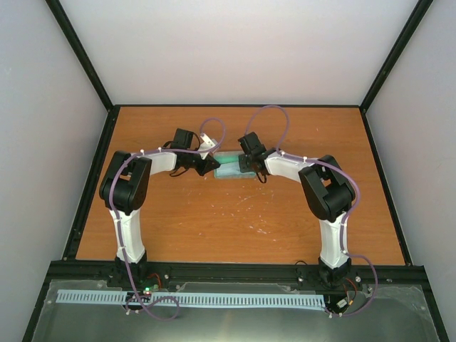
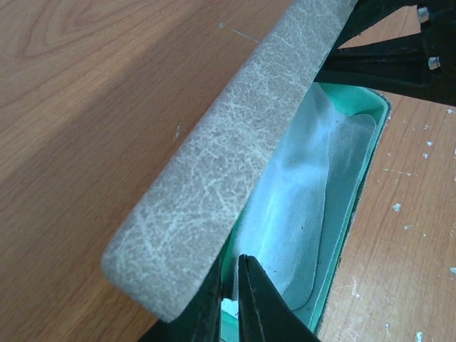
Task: Organize the sunglasses
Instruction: Place the glasses cleaning cloth in the sunglasses case.
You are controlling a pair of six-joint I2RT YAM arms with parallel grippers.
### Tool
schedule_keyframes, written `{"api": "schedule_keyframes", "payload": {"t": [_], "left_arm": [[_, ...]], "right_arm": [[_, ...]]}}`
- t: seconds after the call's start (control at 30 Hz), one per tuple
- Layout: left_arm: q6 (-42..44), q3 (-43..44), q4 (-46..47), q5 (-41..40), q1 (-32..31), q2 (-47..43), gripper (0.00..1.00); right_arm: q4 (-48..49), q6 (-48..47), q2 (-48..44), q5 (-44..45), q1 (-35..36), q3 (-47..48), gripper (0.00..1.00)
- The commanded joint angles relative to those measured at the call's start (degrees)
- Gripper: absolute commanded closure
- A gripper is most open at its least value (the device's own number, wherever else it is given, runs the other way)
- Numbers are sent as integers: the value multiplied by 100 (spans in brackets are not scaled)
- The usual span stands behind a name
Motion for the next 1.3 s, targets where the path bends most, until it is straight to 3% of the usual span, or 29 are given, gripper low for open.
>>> {"api": "schedule_keyframes", "payload": {"t": [0.0, 0.2, 0.53, 0.73, 1.07, 1.27], "left_arm": [[-68, 98, 121, -69, -72, 51, 89], [-57, 72, 125, -71, -83, 67, 87], [-53, -56, 213, -145, -116, -51, 65], [-51, -242, 309, -196, -125, -222, 57], [-101, -620, 403, -148, -130, -648, 50], [-72, -938, 572, -153, -133, -1097, 44]], "right_arm": [[232, -14, 109, 173, -67, 87, 97], [188, -71, 247, 129, -62, 206, 96], [95, -18, 326, -30, -62, 217, 81], [159, 32, 81, 36, -63, 69, 67], [274, 198, -615, 96, -45, -447, 62], [264, 232, -1043, 222, -2, -649, 50]]}}
